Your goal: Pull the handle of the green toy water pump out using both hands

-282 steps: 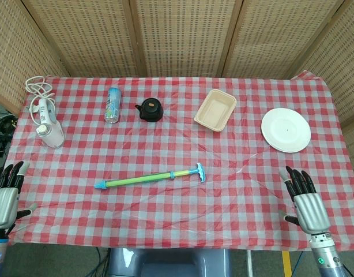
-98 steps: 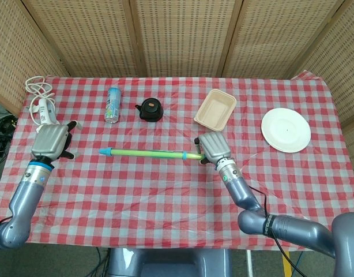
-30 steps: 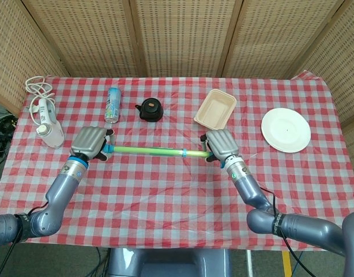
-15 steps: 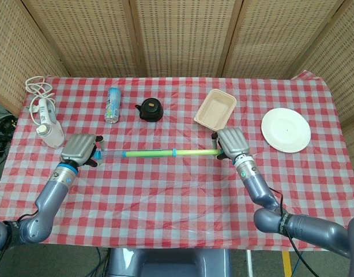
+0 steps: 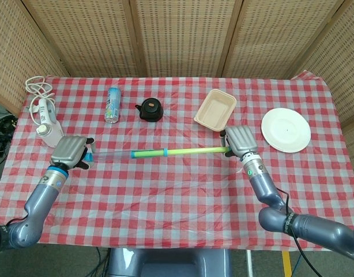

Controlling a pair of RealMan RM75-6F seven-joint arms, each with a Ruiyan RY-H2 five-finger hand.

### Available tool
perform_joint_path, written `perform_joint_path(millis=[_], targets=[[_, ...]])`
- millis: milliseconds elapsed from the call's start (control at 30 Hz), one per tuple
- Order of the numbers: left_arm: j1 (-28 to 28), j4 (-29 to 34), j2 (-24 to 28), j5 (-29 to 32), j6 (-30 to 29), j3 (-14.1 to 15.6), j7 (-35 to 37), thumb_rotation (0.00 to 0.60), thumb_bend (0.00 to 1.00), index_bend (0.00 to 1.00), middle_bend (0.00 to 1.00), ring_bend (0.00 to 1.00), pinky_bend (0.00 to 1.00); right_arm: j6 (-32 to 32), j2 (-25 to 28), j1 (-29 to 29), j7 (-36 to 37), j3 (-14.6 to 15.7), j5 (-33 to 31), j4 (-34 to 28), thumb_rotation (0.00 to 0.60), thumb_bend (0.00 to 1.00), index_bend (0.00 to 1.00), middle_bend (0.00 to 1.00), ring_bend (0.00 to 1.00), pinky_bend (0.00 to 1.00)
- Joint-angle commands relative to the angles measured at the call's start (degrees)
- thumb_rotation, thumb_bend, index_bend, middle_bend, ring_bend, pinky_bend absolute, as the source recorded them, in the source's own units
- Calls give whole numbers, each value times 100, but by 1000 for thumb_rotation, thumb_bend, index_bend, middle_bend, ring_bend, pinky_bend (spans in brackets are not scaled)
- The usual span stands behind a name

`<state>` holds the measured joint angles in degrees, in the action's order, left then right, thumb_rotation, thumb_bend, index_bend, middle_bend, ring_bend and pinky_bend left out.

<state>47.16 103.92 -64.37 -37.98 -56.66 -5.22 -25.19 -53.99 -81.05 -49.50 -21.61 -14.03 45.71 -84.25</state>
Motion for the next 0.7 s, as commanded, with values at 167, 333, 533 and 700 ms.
perform_joint_path(millis=[167, 333, 533, 700], targets=[[-112, 115, 184, -154, 27, 27, 94, 600, 363, 645, 832, 749, 610, -27, 83, 57, -23, -12, -90, 5, 600, 481, 814, 1000, 1000, 536], [-181, 89, 240, -224, 56, 51, 157, 600, 363, 646, 832, 749, 610, -31, 153, 83, -61, -22, -170, 11, 600, 481, 815, 1000, 1000, 536], [-239, 35, 285, -260, 105, 44, 243, 600, 363, 647, 832, 749, 610, -35, 195, 92, -129, -35, -290, 45, 600, 480, 815, 1000, 1000, 536], [-258, -15, 301, -267, 152, 49, 271, 600, 363, 649, 832, 749, 610, -19, 206, 95, -175, -29, -378, 105, 600, 480, 816, 1000, 1000, 536]])
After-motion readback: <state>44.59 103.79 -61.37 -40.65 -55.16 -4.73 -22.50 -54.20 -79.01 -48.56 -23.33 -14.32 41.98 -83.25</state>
